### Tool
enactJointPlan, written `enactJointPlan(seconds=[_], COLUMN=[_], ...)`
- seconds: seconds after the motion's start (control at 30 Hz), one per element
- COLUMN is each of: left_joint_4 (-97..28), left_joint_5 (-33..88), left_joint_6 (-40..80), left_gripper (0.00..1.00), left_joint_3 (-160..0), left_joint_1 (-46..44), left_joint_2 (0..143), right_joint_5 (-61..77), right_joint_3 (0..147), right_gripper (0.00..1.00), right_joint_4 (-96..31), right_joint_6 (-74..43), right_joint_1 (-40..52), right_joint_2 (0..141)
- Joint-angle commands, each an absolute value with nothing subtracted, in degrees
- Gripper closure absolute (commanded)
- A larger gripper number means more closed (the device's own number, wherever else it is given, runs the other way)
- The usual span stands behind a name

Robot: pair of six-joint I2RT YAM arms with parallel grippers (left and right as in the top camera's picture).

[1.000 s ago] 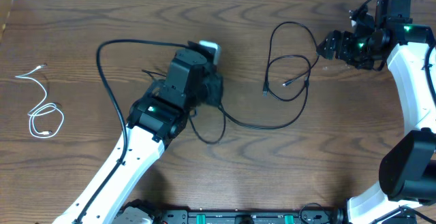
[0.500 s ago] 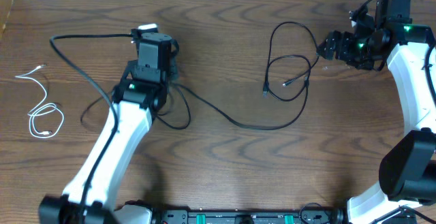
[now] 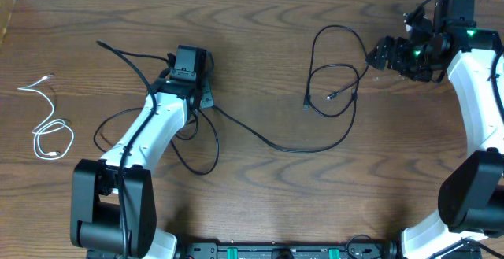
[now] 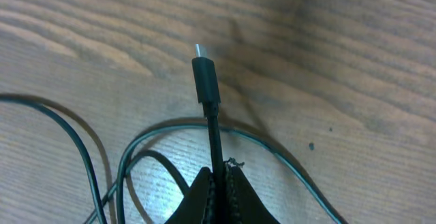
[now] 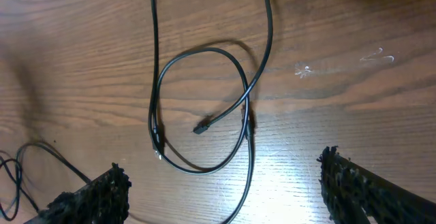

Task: Untangle cables
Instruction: 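Lower the black cable with the left gripper toward the center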

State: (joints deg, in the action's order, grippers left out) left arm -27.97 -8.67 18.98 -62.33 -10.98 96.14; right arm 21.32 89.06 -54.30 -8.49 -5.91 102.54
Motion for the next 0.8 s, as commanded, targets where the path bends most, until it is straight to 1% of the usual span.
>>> enactJointPlan(seconds=[0.0, 0.03, 0.07, 0.1, 0.13, 0.2, 0.27, 0.5, 0.63, 0.77], left_joint_4=[-28.32, -28.42, -28.56, -28.91, -29.36, -29.82, -30.72, -35.53, -35.55, -34.92], left_joint_5=[-7.51, -7.49, -7.49, -7.49, -7.46, -7.49, -7.46, -7.01, -2.55, 2.24], left_joint_6=[20.32, 20.32, 20.32, 20.32, 20.32, 20.29, 20.43, 21.56, 21.78, 23.70], left_gripper=[0.86, 0.73, 0.64, 0.52, 0.45, 0.38, 0.36, 0.35, 0.31, 0.31], left_joint_3=[-62.83, -62.98, -63.13, -63.35, -63.61, -63.75, -63.75, -63.18, -62.89, -62.89], left_joint_1=[-10.83, -10.83, -10.83, -10.83, -10.83, -10.83, -10.83, -10.83, -10.85, -10.94], left_joint_2=[95.15, 94.59, 94.13, 93.51, 92.77, 91.44, 90.45, 91.02, 93.43, 96.90], right_joint_5=[21.32, 21.32, 21.32, 21.32, 21.32, 21.32, 21.30, 21.32, 21.32, 21.34], right_joint_3=[88.71, 88.71, 88.71, 88.71, 88.71, 88.71, 88.71, 88.71, 88.71, 88.71], right_gripper=[0.11, 0.12, 0.11, 0.12, 0.12, 0.12, 0.12, 0.12, 0.11, 0.12], right_joint_4=[-54.28, -54.26, -54.26, -54.28, -54.41, -54.65, -54.76, -54.76, -54.81, -55.09], right_joint_6=[-7.64, -7.64, -7.64, -7.64, -7.64, -7.64, -7.62, -7.62, -7.62, -7.62], right_joint_1=[-5.52, -5.52, -5.52, -5.52, -5.52, -5.52, -5.54, -5.52, -5.52, -5.52], right_joint_2=[102.35, 102.35, 102.35, 102.35, 102.35, 102.35, 102.35, 102.35, 102.35, 102.35])
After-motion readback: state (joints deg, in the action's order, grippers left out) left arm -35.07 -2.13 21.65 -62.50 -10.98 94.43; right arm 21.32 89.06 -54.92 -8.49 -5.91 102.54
